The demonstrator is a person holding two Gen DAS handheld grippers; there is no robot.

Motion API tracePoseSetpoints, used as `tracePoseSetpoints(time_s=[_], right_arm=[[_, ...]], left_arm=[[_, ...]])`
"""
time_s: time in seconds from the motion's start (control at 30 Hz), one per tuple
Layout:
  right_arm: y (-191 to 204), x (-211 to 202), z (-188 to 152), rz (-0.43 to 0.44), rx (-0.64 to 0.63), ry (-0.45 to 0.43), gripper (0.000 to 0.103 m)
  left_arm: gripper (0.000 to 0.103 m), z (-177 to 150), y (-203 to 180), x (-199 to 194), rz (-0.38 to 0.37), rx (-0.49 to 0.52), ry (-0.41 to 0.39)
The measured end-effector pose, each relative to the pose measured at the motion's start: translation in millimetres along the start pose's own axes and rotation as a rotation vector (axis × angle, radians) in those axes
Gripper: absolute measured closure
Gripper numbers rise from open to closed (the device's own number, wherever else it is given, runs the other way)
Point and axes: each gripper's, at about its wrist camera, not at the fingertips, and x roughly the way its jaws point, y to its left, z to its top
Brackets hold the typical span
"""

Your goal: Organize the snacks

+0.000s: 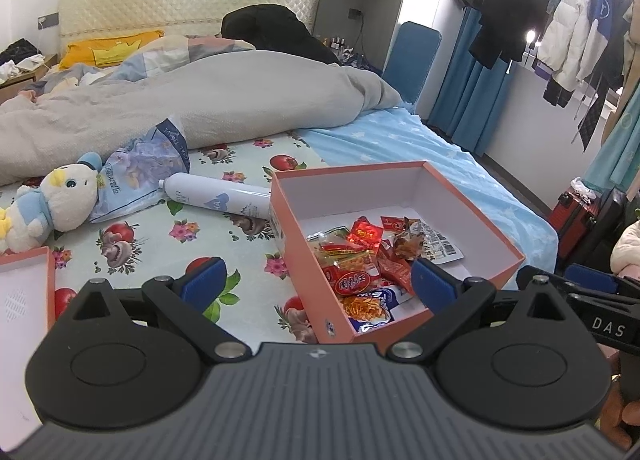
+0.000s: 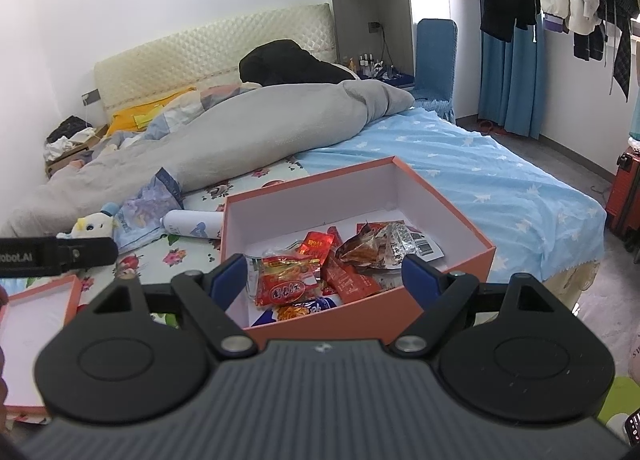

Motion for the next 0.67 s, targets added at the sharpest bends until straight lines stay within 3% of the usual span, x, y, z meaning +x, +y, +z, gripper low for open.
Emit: tracePoseSetpoints(time_s=[0.67], right_arm=[[6.1,-3.4,2.9,0.003,-0.015,-0.015,0.017]], left_arm=[[0.003,0.2,2.5,-6.7,0.008,0.004,-0.016]])
